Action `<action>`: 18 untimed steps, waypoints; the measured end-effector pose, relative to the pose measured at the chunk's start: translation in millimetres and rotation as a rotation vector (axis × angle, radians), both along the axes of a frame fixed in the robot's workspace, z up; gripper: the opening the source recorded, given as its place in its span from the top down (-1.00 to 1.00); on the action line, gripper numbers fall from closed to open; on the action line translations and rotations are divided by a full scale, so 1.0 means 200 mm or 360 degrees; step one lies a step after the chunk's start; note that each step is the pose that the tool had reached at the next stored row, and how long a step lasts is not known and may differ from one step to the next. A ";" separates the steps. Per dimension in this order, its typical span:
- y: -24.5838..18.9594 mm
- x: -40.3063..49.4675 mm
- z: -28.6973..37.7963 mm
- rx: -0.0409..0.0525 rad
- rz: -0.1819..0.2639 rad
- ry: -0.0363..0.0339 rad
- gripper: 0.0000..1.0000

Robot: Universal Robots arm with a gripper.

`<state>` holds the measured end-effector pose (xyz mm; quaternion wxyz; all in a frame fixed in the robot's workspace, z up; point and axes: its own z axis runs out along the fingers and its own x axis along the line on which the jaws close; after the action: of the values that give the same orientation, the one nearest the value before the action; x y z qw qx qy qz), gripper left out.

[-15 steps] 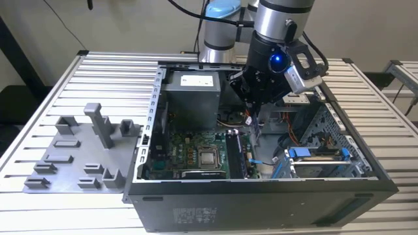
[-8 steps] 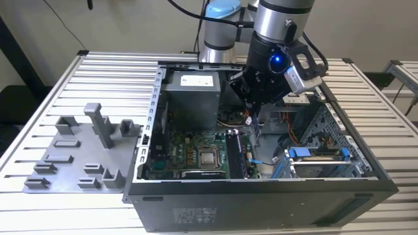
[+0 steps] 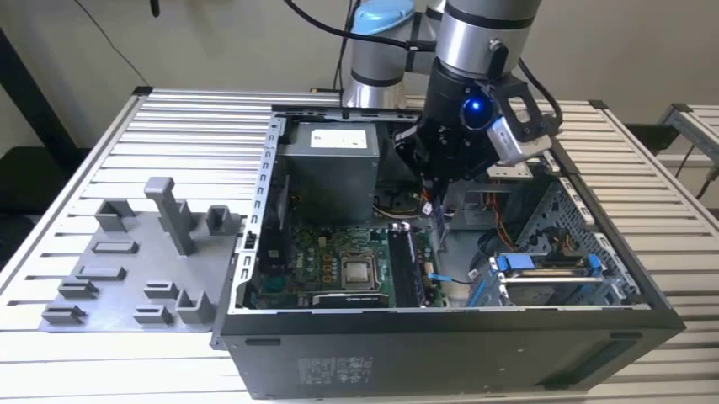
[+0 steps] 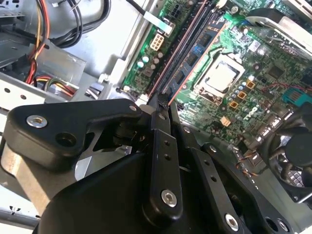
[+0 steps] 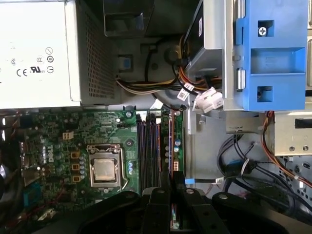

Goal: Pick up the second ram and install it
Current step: 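Insert the second ram into the second slot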

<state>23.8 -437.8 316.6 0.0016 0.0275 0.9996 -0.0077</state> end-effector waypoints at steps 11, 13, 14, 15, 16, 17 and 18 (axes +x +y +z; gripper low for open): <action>0.000 0.000 -0.010 0.0001 0.0000 0.0000 0.72; 0.000 0.000 -0.015 0.0000 0.0000 0.0000 0.72; 0.000 0.000 -0.018 0.0000 0.0000 0.0000 0.72; 0.000 0.000 -0.023 0.0000 0.0000 0.0000 0.72; 0.000 0.000 -0.027 0.0000 0.0000 0.0000 0.72; 0.000 0.000 -0.031 0.0000 0.0000 0.0000 0.72; 0.000 0.000 -0.036 0.0000 0.0000 0.0000 0.72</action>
<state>23.8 -437.8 309.4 0.0016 0.0276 0.9996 -0.0077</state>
